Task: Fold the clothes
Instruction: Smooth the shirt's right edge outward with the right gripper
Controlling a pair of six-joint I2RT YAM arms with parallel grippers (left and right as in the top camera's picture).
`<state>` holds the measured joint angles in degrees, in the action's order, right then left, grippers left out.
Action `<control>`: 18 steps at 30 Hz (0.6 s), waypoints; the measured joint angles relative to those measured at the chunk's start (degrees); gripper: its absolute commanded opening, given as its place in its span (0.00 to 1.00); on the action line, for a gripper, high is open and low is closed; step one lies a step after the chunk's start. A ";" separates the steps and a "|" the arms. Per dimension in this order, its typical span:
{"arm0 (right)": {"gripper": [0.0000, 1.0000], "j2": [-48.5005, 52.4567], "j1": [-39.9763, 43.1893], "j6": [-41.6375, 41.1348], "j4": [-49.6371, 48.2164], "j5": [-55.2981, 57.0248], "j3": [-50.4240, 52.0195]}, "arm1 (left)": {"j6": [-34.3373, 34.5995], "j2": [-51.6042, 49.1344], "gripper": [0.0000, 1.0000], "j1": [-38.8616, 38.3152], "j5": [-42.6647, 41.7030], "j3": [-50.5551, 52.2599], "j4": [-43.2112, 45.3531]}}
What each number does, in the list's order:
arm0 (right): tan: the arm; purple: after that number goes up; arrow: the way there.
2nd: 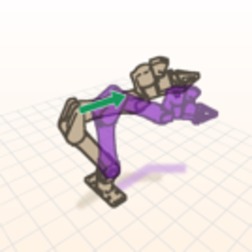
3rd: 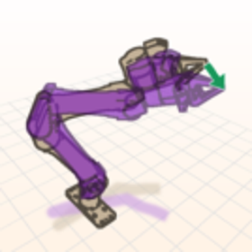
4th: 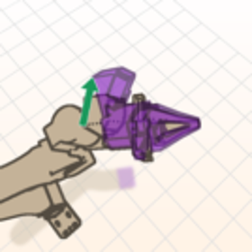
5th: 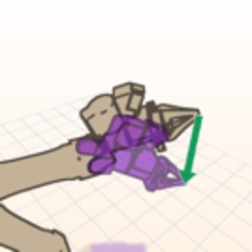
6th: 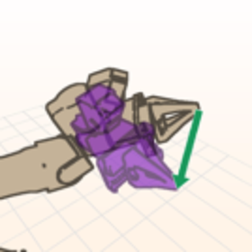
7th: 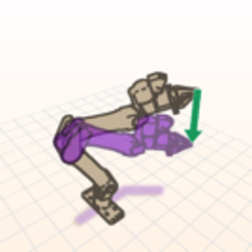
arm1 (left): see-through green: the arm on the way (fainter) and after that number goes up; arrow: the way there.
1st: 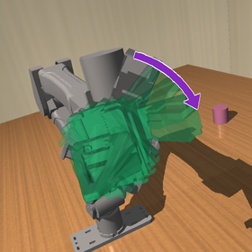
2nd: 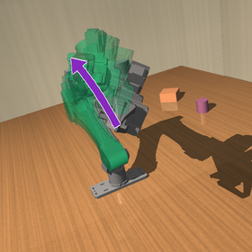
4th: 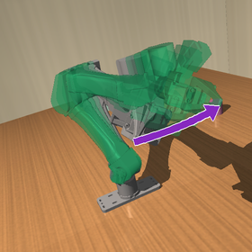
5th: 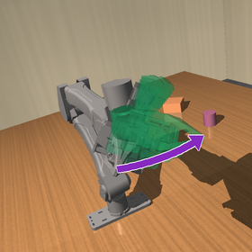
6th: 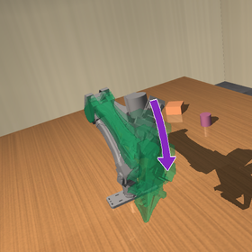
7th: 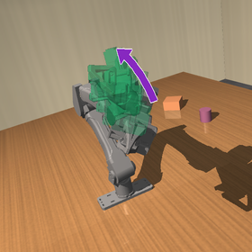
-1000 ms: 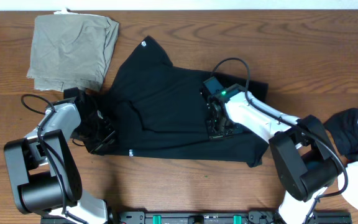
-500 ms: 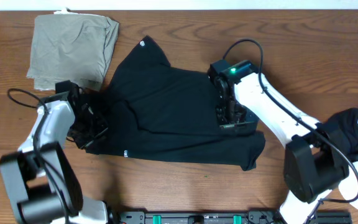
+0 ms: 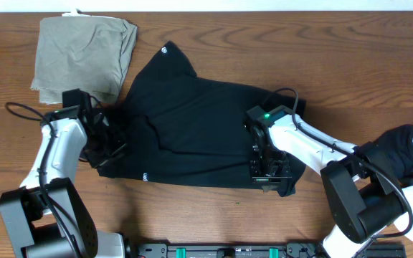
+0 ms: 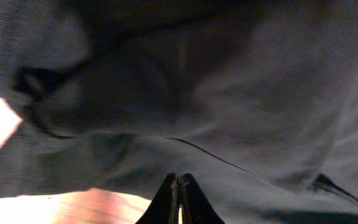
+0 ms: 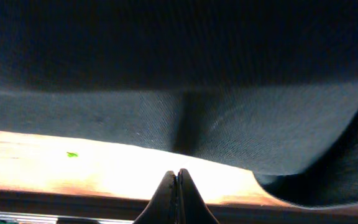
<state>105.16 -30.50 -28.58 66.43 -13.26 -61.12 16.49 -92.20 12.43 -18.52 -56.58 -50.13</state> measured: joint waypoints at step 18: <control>0.01 0.00 1.14 -1.20 -1.07 -0.83 0.76 | 1.51 -7.85 0.06 -8.96 -3.89 0.00 2.38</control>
<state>105.16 -29.36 -29.78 65.36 -14.09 -60.36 18.00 -100.05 3.46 -22.41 -56.58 -47.75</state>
